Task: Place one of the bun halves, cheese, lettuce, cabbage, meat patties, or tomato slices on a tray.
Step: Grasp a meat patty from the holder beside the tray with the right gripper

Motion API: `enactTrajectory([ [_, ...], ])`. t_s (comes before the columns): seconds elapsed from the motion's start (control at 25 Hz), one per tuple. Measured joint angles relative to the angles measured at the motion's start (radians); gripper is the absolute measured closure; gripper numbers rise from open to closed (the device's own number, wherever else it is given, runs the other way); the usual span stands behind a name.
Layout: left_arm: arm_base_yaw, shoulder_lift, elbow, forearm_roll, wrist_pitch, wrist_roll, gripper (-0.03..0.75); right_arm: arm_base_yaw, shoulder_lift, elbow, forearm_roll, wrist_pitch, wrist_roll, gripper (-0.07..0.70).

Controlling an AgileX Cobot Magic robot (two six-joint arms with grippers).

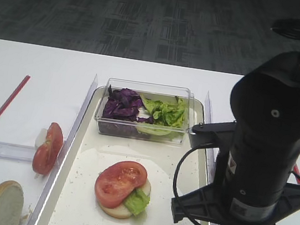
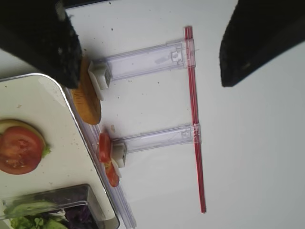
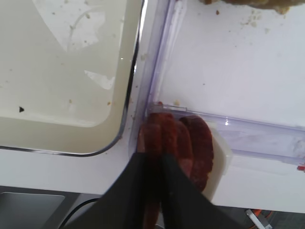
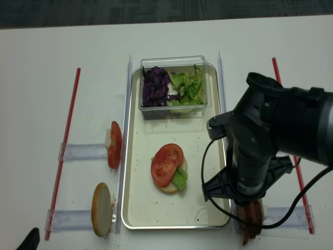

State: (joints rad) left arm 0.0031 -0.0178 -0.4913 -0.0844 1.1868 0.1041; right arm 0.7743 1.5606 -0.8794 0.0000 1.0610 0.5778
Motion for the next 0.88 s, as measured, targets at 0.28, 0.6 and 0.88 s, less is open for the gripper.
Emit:
enactTrajectory([
  [0.28, 0.000, 0.000, 0.000, 0.000, 0.000, 0.000, 0.170, 0.000, 0.000, -0.007, 0.000, 0.000, 0.000, 0.519],
  [0.6, 0.000, 0.000, 0.000, 0.000, 0.000, 0.000, 0.170, 0.000, 0.000, -0.072, -0.018, 0.079, 0.000, 0.520],
  [0.88, 0.000, 0.000, 0.000, 0.000, 0.000, 0.000, 0.170, 0.000, 0.000, -0.076, -0.018, 0.088, -0.004, 0.520],
])
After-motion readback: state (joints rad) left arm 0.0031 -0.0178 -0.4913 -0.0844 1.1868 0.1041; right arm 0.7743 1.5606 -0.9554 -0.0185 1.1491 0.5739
